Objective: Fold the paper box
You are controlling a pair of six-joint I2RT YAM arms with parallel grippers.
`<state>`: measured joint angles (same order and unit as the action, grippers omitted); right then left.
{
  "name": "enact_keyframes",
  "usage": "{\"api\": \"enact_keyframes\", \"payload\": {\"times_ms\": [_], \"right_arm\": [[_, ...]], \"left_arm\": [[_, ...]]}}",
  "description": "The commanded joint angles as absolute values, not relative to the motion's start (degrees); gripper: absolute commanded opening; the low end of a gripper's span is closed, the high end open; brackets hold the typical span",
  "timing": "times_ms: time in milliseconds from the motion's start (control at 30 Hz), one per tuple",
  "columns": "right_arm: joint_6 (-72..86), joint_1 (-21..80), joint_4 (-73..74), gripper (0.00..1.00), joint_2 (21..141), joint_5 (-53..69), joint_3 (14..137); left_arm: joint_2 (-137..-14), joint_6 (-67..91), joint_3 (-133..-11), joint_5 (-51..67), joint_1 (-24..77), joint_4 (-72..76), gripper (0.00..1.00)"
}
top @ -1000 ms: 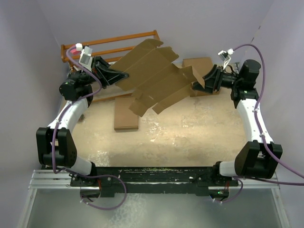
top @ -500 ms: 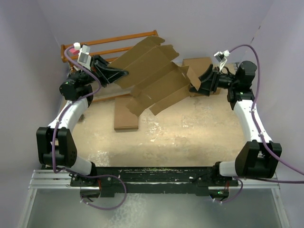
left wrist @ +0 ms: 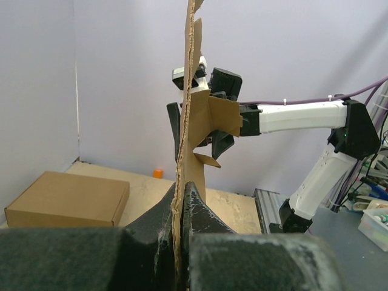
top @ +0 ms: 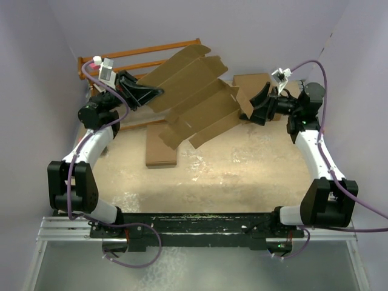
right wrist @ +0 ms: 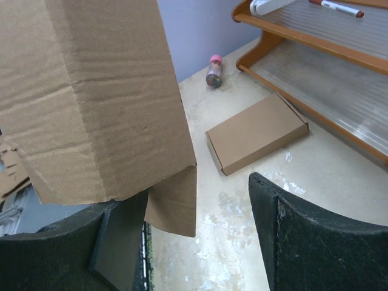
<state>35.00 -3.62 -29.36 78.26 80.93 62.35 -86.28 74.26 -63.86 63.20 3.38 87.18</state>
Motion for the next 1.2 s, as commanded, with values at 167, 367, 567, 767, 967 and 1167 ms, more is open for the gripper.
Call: {"api": "enact_keyframes", "payload": {"times_ms": [167, 367, 567, 767, 967, 1167], "right_arm": [[34.94, -2.66, -36.15, 0.72, 78.5, 80.39, 61.35], [34.94, -2.25, -36.97, 0.72, 79.6, 80.24, 60.96], [34.94, -1.63, -39.8, 0.72, 80.28, 79.74, 60.26], [34.94, -1.11, -43.26, 0.72, 81.23, 79.45, 59.62], [34.94, -0.53, -45.98, 0.72, 82.15, 78.97, 59.01], [34.94, -0.53, -43.34, 0.72, 83.0, 79.0, 59.79]], "left_arm": [[-86.22, 73.21, -62.74, 58.79, 3.08, 94.55, 0.04], [-86.17, 73.31, -62.94, 58.46, 3.08, 94.57, 0.04], [-86.04, 73.39, -63.37, 57.97, 3.04, 94.57, 0.04], [-86.11, 73.39, -63.37, 57.84, 3.16, 94.57, 0.04], [-86.13, 73.3, -63.03, 57.52, 3.21, 94.56, 0.04], [-85.95, 73.85, -63.45, 57.32, 3.25, 94.56, 0.04]]}}
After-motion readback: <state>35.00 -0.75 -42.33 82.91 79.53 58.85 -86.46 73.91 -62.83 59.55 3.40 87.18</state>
